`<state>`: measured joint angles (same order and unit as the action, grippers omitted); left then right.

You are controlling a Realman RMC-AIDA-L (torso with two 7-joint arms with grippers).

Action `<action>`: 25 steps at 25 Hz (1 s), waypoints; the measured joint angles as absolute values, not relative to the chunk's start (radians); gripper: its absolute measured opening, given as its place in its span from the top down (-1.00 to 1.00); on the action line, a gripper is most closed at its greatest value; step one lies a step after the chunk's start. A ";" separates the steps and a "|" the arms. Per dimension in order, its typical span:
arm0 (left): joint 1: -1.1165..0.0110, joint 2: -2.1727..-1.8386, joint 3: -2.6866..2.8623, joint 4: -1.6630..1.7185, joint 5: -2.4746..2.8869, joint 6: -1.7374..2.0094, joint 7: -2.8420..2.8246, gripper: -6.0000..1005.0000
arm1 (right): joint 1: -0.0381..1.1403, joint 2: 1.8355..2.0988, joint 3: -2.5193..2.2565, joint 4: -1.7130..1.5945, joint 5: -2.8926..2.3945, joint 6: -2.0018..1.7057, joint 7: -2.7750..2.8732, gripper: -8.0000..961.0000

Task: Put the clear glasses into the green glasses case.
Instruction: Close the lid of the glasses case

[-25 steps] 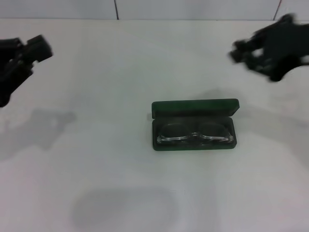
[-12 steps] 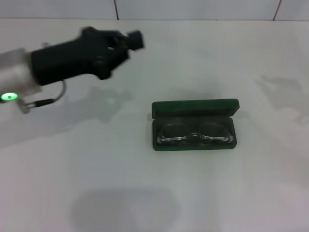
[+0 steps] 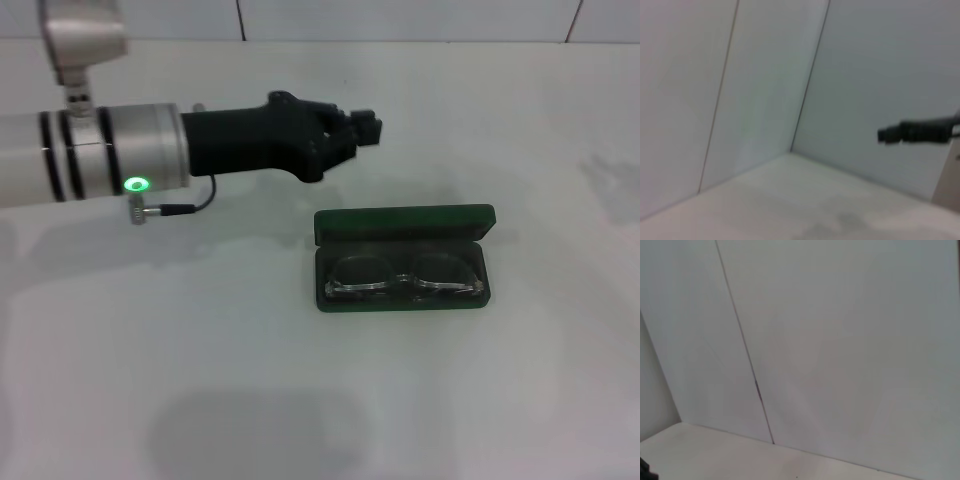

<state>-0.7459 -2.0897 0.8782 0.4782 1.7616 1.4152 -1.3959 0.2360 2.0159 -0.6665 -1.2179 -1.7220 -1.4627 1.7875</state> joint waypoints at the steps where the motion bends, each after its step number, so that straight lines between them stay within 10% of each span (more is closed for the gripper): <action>1: -0.753 -2.091 0.903 0.474 1.761 1.389 -1.397 0.73 | 0.239 2.015 -0.662 -1.202 -1.720 -1.462 1.780 0.61; 25: -0.841 -2.102 1.054 0.359 1.758 1.204 -1.390 0.75 | 0.301 2.011 -0.651 -1.038 -1.722 -1.433 1.717 0.56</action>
<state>-0.8407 -2.1024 1.0543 0.3595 1.7576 1.2037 -1.3897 0.3008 2.0110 -0.6510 -1.0379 -1.7220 -1.4332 1.7170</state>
